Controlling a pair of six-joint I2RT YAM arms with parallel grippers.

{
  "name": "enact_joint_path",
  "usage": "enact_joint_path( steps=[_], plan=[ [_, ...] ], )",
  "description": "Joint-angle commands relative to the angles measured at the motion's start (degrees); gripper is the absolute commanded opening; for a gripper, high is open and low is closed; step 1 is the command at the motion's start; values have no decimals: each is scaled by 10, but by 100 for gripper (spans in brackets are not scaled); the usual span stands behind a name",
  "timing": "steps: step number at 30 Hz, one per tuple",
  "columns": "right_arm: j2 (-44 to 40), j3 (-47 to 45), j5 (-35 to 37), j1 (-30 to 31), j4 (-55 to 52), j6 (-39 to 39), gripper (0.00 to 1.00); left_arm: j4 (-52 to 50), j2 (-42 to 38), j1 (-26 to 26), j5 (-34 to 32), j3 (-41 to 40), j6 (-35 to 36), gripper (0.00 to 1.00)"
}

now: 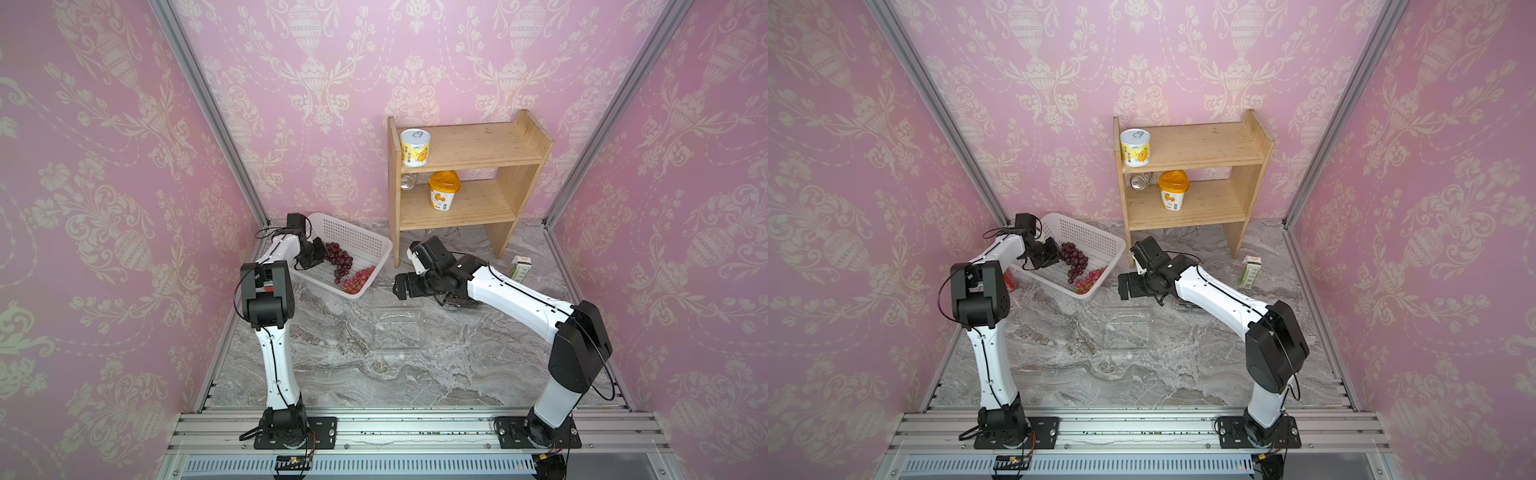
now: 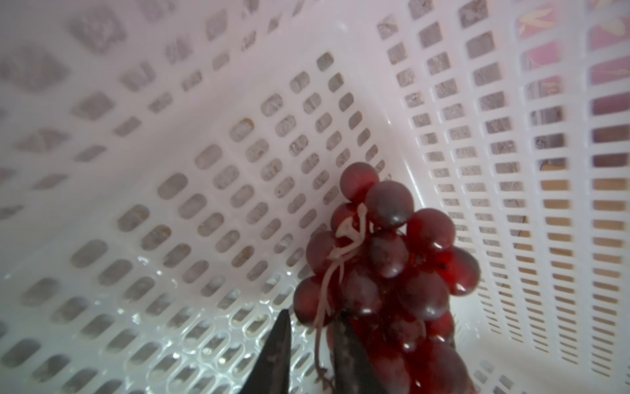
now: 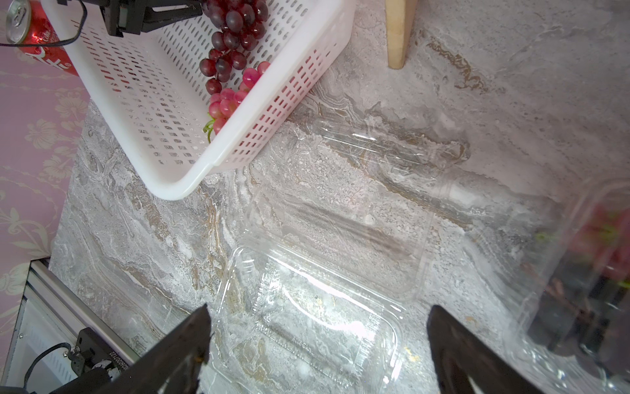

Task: Pack grapes into containers
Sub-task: Pick up the grape from the basket.

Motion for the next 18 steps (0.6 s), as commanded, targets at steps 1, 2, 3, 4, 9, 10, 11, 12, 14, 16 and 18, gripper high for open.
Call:
enact_joint_path(
  steps=[1,2,3,4,9,10,11,12,14,16,18],
  plan=[
    [3,-6,-6,-4,3,10,100,3,-22,-2,8,10,-12,24],
    [4,-6,-6,-4,3,10,100,3,-21,-2,9,14,-13,23],
    [5,-5,-7,-4,2,10,100,2,-20,-2,8,18,-14,23],
    [6,-4,-7,-5,2,9,100,-1,-19,-2,9,21,-14,23],
    [12,1,-9,-4,3,9,100,-13,-22,-3,6,28,-8,21],
    [14,3,-10,-4,2,9,100,-18,-23,-3,4,30,-6,21],
    [15,5,-11,-4,2,9,100,-21,-24,-3,4,32,-4,20],
    [16,6,-12,-4,2,9,100,-23,-25,-3,3,31,-3,20],
    [16,6,-12,-4,2,9,100,-26,-26,-3,2,31,0,20],
    [16,5,-11,-4,2,9,100,-28,-26,-3,3,31,-1,20],
    [14,3,-11,-5,3,10,100,-30,-26,-2,4,32,-1,19]
  ],
)
